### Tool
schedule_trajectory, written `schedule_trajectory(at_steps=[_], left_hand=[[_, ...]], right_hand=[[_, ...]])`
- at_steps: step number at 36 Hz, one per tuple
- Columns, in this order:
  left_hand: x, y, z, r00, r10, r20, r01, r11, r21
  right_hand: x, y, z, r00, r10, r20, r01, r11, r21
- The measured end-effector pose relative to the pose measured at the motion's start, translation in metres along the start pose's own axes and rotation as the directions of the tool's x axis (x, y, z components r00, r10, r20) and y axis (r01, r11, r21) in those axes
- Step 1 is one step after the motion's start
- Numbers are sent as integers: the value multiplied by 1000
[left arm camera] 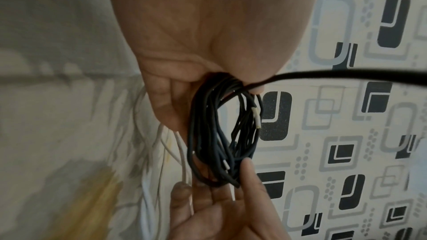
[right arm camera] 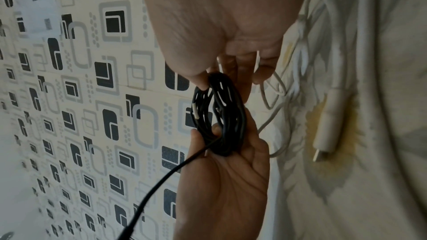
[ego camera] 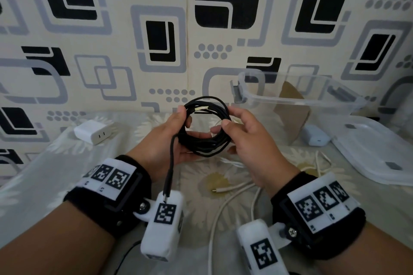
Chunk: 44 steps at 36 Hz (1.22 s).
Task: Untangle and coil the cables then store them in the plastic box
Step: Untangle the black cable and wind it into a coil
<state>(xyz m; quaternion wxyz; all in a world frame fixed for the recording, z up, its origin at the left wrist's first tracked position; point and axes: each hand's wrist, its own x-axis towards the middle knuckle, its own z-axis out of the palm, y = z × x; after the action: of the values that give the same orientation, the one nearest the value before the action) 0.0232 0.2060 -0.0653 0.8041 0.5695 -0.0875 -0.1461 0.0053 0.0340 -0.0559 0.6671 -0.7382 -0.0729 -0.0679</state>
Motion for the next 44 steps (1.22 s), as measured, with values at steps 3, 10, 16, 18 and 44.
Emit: schedule_trajectory(at_steps=[3, 10, 16, 18, 44], left_hand=[[0, 0, 1, 998, 25, -57, -23, 999, 32], [3, 2, 6, 987, 84, -135, -78, 996, 54], [2, 0, 5, 977, 137, -165, -117, 985, 123], [1, -1, 3, 977, 145, -154, -120, 980, 162], [-2, 0, 19, 992, 115, -45, -115, 993, -3]], right_hand=[[2, 2, 0, 998, -33, -50, 30, 998, -61], [0, 2, -3, 997, -82, 11, 83, 981, -175], [1, 1, -4, 991, -132, 16, 132, 959, -251], [2, 2, -3, 992, -127, 11, 125, 954, -273], [-4, -3, 4, 994, 60, 93, -55, 997, -58]])
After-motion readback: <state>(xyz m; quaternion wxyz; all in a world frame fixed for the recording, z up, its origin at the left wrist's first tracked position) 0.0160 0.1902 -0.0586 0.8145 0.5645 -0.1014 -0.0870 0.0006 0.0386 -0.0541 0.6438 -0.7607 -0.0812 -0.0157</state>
